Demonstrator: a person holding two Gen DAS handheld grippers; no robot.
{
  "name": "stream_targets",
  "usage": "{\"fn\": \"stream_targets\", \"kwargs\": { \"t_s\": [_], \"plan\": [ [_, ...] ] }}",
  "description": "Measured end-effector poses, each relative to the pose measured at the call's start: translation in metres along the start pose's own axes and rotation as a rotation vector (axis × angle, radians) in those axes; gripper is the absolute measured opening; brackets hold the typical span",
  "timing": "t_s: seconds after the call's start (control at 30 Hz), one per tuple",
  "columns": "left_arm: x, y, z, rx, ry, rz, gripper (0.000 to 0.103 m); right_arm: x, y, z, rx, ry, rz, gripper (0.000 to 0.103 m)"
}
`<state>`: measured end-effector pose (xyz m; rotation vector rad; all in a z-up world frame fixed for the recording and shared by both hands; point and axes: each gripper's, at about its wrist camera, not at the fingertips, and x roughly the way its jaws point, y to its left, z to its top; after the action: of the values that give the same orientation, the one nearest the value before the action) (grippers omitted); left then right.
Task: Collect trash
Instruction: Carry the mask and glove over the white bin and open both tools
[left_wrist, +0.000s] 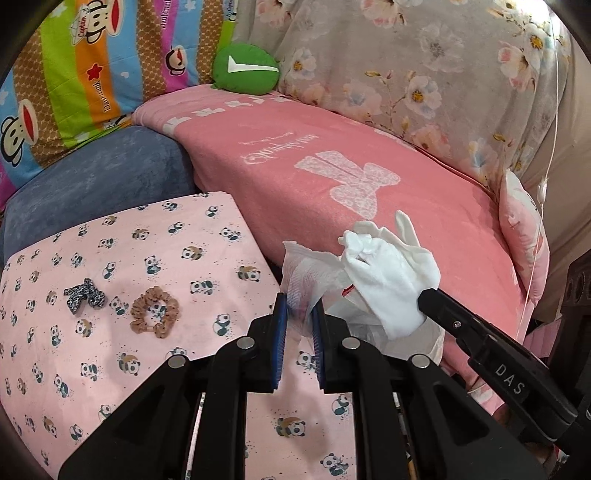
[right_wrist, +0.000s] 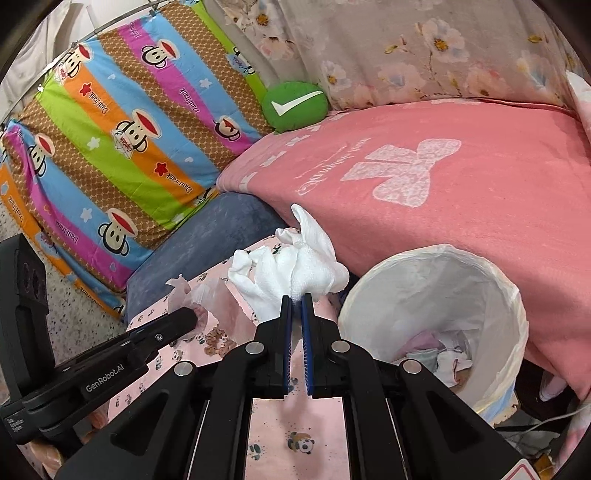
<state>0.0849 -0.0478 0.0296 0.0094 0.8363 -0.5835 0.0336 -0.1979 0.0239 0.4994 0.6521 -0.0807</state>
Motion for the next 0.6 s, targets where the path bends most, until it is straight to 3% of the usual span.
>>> {"fn": "stream_targets", "kwargs": {
  "t_s": [0.6],
  "plan": [
    [0.027, -0.074, 0.004, 0.114, 0.054, -0.086, 0.015, -0.032, -0.092, 0.0, 0.119, -0.033, -0.094, 0.007]
  ]
}}
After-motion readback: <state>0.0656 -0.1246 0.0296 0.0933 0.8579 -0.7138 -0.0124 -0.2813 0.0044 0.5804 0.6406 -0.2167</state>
